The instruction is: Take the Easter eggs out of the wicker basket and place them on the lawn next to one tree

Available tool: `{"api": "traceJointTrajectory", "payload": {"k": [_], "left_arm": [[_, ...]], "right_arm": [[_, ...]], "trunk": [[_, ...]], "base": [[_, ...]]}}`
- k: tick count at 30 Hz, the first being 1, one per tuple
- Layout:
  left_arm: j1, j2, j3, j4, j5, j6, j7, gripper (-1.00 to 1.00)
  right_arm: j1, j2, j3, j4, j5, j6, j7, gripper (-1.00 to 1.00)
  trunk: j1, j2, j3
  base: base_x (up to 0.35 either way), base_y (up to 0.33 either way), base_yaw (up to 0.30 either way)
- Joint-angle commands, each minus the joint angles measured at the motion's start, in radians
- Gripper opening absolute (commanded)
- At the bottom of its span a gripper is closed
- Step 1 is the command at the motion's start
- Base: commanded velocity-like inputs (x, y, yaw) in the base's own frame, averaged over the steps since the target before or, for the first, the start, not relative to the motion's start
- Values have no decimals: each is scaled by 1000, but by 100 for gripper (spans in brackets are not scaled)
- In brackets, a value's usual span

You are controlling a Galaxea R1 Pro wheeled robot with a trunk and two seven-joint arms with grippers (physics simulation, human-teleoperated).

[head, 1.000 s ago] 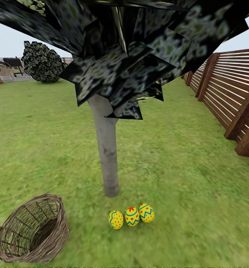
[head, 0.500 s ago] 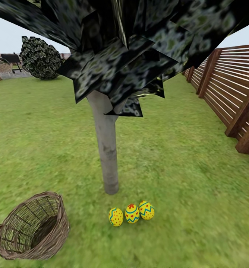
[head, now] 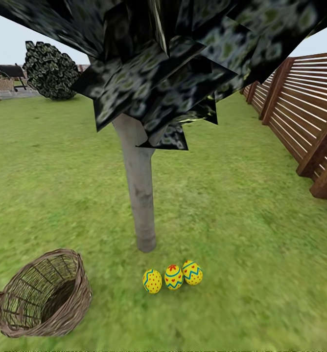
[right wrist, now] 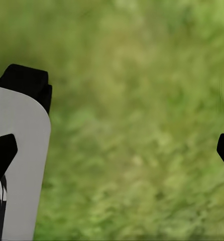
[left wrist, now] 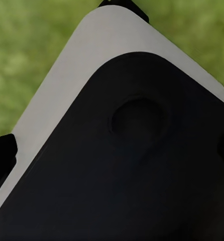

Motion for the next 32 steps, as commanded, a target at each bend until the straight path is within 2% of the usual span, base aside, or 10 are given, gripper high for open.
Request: {"api": "traceJointTrajectory", "payload": {"k": [1, 10, 21, 32], "left_arm": [[-1, 0, -7, 2, 11, 5, -5, 100], [-1, -2, -7, 3, 12, 5, -5, 100], [2, 8, -11, 10, 7, 5, -4, 100], [3, 7, -11, 10, 7, 0, -3, 100]], "right_arm": [[-2, 0, 0, 4, 10, -7, 1, 100], [-2, 0, 6, 3, 30, -19, 4, 100], [4, 16, 6, 3, 21, -22, -2, 100], [6, 16, 6, 3, 19, -22, -2, 100]], "trunk": [[0, 0, -2], [0, 0, -7], [0, 0, -7], [0, 0, -7]], "base": [[0, 0, 0], [0, 0, 0], [0, 0, 0], [0, 0, 0]]}}
